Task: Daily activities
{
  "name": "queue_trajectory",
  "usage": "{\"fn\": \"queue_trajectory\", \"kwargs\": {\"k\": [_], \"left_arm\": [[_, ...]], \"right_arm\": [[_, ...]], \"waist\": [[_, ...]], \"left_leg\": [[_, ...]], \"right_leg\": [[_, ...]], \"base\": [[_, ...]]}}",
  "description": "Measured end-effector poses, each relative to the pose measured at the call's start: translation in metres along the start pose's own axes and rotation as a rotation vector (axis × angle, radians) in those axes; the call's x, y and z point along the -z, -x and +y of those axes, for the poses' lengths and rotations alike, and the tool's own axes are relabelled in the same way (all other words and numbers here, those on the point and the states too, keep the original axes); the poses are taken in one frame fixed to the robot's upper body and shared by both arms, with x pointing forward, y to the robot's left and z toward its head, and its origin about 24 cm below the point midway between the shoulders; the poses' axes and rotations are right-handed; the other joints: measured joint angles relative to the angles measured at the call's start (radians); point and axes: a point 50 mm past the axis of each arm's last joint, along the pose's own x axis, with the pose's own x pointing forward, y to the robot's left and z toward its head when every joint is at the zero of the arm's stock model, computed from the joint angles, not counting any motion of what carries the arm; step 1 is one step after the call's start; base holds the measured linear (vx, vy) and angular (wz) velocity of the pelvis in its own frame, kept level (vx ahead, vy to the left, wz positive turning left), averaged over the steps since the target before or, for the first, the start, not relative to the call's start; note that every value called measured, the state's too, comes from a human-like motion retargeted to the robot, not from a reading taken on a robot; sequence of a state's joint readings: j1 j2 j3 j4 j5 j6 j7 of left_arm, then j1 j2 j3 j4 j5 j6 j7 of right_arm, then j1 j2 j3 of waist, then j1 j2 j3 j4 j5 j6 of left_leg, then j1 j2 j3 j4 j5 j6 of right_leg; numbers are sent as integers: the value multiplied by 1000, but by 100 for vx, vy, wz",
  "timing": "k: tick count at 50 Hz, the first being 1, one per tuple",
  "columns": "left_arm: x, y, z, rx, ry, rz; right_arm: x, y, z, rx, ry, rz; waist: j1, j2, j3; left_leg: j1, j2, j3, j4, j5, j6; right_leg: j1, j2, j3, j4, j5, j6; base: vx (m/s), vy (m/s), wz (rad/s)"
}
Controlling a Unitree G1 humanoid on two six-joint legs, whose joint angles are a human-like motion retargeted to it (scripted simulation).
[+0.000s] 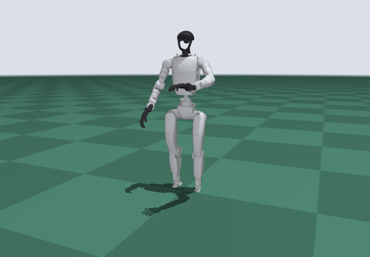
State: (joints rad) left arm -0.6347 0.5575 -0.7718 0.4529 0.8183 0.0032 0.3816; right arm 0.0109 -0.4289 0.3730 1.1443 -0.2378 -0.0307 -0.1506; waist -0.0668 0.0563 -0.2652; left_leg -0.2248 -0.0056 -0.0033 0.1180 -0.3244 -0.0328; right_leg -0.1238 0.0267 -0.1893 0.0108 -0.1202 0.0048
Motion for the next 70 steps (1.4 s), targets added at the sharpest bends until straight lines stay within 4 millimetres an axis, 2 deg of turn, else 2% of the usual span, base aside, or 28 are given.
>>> {"fn": "queue_trajectory", "kwargs": {"k": [20, 30, 40, 48, 58, 65, 70], "left_arm": [[-1, 9, 3, -18, -67, -76], [2, 11, 3, -17, -40, -73], [10, 18, -1, 50, -27, -73], [31, 41, -14, 146, 18, -4], [69, 73, -10, 85, 187, 206], [96, 106, -10, 28, 329, 396], [107, 137, -24, 56, 435, 540]], "right_arm": [[4, 3, 10, 0, -32, 7], [3, 3, 14, 3, -35, 4], [-1, 4, 19, -27, -9, -19], [-11, 4, 24, -57, 1, -63], [-32, 3, 27, -61, -8, -143], [-51, 2, 26, -61, -13, -207], [-60, 2, 26, -76, 11, -240]], "waist": [[-5, -10, 0], [-9, -14, -2], [-6, -22, -2], [10, -38, -1], [45, -64, -1], [69, -81, 1], [80, -89, 4]], "left_leg": [[6, 3, -31, -22, 4, -9], [15, 11, -45, -56, 18, -19], [33, 15, -59, -105, 46, -27], [48, 17, -70, -144, 70, -30], [48, 20, -78, -156, 83, -35], [46, 22, -78, -156, 90, -40], [47, 20, -77, -156, 97, -46]], "right_leg": [[-22, 1, -16, 66, -30, -8], [-35, 6, -16, 91, -35, -11], [-41, 9, -19, 104, -38, -13], [-41, 10, -21, 104, -36, -12], [-36, 15, -13, 82, -20, -14], [-27, 19, -4, 54, -3, -12], [-18, 18, -1, 36, 5, -8]], "base": [[0, 0, 0], [0, 0, 0], [0, 0, 0], [0, 0, 0], [0, 0, 0], [0, 0, 0], [0, 0, 0]]}}
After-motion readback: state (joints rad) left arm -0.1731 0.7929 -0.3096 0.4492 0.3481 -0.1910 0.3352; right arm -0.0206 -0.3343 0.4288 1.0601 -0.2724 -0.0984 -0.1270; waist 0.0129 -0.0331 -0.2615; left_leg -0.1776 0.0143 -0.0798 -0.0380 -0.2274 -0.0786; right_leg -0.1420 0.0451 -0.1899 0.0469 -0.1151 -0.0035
